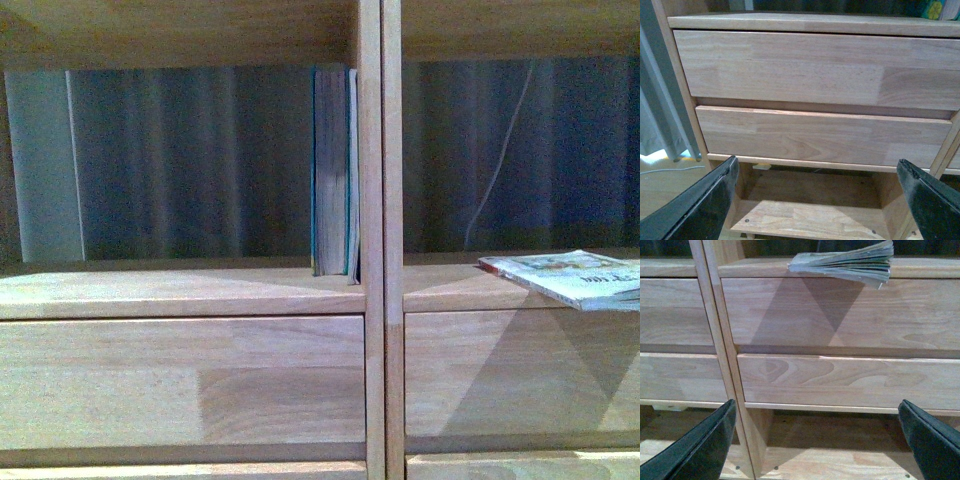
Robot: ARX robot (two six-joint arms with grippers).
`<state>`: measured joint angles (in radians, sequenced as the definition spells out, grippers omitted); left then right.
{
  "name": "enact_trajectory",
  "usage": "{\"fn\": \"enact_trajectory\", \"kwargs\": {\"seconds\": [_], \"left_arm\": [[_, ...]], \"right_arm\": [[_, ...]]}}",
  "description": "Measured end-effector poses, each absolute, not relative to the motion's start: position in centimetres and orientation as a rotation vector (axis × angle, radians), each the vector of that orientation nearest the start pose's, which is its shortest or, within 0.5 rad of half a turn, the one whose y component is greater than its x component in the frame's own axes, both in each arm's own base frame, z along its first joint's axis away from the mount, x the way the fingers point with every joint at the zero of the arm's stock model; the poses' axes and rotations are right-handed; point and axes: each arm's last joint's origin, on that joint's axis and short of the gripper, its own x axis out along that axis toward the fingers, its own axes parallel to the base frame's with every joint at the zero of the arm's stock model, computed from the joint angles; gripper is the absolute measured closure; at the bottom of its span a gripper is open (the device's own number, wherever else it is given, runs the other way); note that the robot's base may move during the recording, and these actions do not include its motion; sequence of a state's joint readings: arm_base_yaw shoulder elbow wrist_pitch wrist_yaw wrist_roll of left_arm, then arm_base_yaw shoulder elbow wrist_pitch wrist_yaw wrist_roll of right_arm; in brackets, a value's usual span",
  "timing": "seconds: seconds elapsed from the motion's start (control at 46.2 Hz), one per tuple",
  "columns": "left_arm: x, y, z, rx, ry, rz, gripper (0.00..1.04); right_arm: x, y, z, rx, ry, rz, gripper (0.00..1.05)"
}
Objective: Organize books on shelf
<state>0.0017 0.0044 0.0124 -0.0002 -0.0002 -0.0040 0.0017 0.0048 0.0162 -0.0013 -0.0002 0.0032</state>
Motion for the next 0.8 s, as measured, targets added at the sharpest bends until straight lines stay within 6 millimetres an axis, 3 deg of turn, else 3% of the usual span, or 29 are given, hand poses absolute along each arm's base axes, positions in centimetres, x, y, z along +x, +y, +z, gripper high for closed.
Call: {"fn": "enact_trajectory", "kwargs": {"seconds": [0.043,0.151,0.26,0.346,0.433,0.519,0.692,0.8], "left_arm": [[9.7,0.0,16.7,-0.004,-0.008,0.002,0.07],[9.7,0.0,16.7,-0.004,-0.008,0.0,0.07],[9.7,0.0,16.7,-0.004,-0.008,0.002,0.07],[9.7,0.0,16.7,-0.004,-0.008,0.002,0.07],[9.7,0.0,16.7,-0.004,-0.008,0.002,0.07],[9.7,0.0,16.7,-0.004,-0.008,0.002,0.07],[9.7,0.0,16.7,-0.004,-0.008,0.002,0.07],[9.7,0.0,16.7,-0.004,-0.008,0.002,0.07]], "right_arm": [[9.7,0.0,16.8,0.009,0.0,0.012,0.07],[10.3,-0.5,17.3,0.169,0.123,0.226,0.07],[11.7,-1.8,19.7,0.305,0.111,0.28,0.07],[14.7,-3.2,23.1,0.429,0.047,0.26,0.07],[17.5,-3.8,24.2,0.532,0.062,0.252,0.07],[21.1,-4.0,24.3,0.67,0.119,0.22,0.07],[25.1,-3.5,22.9,0.81,0.208,0.169,0.07],[27.5,-2.9,23.3,0.863,0.196,0.154,0.07]]}}
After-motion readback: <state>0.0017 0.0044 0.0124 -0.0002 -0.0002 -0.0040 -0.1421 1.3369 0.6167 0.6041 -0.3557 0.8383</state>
